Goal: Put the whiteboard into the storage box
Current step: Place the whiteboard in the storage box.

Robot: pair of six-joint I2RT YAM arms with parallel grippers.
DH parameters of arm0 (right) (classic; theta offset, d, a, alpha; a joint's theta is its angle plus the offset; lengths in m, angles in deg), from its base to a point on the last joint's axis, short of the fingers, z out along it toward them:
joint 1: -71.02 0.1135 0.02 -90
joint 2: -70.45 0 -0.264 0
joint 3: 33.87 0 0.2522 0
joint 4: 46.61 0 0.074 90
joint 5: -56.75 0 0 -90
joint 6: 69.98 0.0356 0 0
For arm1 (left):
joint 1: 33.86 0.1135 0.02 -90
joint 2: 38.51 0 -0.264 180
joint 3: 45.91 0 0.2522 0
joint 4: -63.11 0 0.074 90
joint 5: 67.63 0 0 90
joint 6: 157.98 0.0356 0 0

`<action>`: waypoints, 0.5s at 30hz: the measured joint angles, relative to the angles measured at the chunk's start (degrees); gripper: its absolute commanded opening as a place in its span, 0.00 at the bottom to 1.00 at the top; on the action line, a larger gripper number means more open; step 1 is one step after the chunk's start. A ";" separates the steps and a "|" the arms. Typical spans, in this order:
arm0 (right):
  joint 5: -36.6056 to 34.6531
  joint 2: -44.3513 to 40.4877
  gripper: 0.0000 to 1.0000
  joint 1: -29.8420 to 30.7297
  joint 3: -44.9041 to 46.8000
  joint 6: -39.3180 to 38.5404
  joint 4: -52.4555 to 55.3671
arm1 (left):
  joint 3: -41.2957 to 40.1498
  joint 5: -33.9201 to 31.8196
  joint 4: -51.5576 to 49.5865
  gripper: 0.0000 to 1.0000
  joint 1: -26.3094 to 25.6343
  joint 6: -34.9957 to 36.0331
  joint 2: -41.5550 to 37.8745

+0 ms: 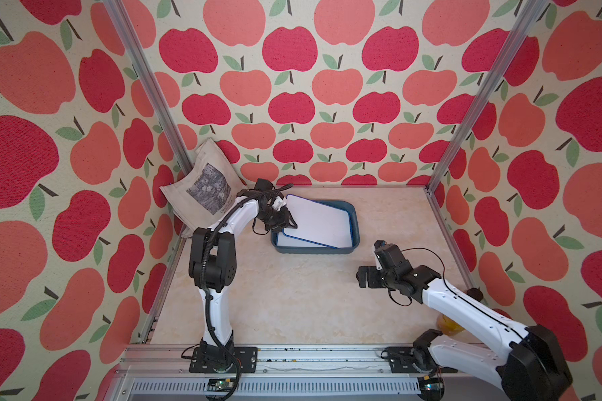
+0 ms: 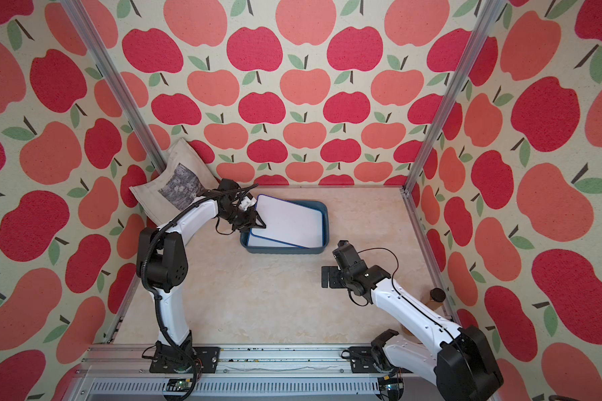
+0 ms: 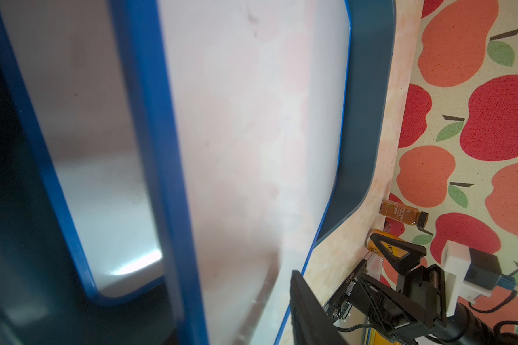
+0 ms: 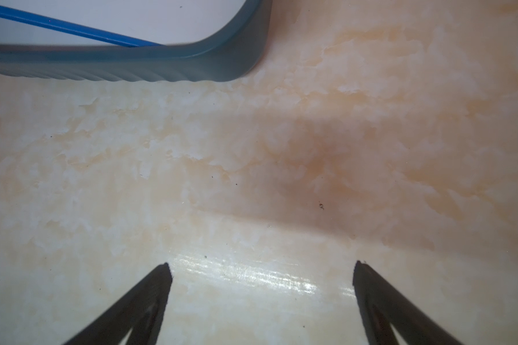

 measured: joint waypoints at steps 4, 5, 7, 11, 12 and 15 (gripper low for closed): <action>0.00 -0.33 0.99 -0.02 0.04 0.00 0.02 | -2.45 0.00 0.76 0.42 0.22 -0.37 0.00; 0.02 -0.33 0.99 0.00 0.04 0.00 0.02 | -2.93 -0.04 0.81 0.42 0.24 -0.42 0.00; 0.02 -0.33 0.99 0.00 0.04 0.00 0.02 | -3.34 -0.20 0.81 0.42 0.26 -0.39 0.00; 0.20 -0.33 0.99 -0.02 0.04 0.00 0.02 | -3.34 -0.63 0.81 0.42 0.26 -0.39 0.00; 0.20 -0.31 0.99 0.00 0.04 0.00 0.02 | -3.39 -0.85 0.81 0.42 0.26 -0.39 0.00; 0.39 -0.31 0.99 0.00 0.04 0.02 0.00 | -3.45 -0.87 0.81 0.42 0.26 -0.39 0.00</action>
